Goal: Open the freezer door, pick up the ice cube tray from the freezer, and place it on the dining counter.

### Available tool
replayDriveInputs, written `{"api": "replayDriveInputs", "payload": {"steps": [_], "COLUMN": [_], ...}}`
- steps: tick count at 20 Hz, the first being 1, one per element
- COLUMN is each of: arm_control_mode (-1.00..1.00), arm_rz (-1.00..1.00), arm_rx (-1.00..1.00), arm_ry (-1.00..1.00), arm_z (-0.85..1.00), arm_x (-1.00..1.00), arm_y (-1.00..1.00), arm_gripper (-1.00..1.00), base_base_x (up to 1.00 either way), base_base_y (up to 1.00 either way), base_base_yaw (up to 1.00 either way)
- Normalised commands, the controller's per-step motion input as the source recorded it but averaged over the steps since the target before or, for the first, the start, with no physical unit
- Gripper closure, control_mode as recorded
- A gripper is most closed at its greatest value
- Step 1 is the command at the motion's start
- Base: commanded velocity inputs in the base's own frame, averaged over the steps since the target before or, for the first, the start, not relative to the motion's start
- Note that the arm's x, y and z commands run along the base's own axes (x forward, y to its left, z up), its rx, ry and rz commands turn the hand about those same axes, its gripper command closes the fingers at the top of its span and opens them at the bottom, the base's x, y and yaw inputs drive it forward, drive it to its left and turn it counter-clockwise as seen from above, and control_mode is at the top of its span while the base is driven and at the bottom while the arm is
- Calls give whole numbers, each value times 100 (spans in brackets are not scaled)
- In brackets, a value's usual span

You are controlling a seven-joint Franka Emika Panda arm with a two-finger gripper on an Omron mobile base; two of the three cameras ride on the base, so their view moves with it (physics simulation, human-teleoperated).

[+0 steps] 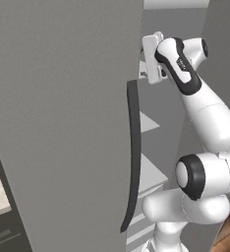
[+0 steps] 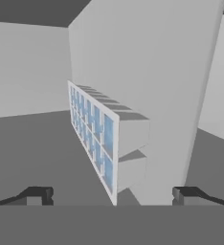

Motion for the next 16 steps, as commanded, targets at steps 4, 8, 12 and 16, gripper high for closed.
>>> {"api": "replayDriveInputs", "payload": {"steps": [4, 8, 12, 16], "arm_control_mode": [-100, -100, -100, -100], "arm_rz": [0, 0, 0, 0], "arm_rx": [0, 0, -1, -2], "arm_ry": [5, 5, 4, 2], "arm_z": [-7, -4, 0, 0], "arm_x": [6, 5, 10, 15], "arm_y": [0, 0, 0, 0], "arm_gripper": [-100, -100, -100, -100], "base_base_x": [0, 0, 0, 0], "base_base_y": [0, 0, 0, 0], "base_base_yaw": [0, 0, 0, 0]}}
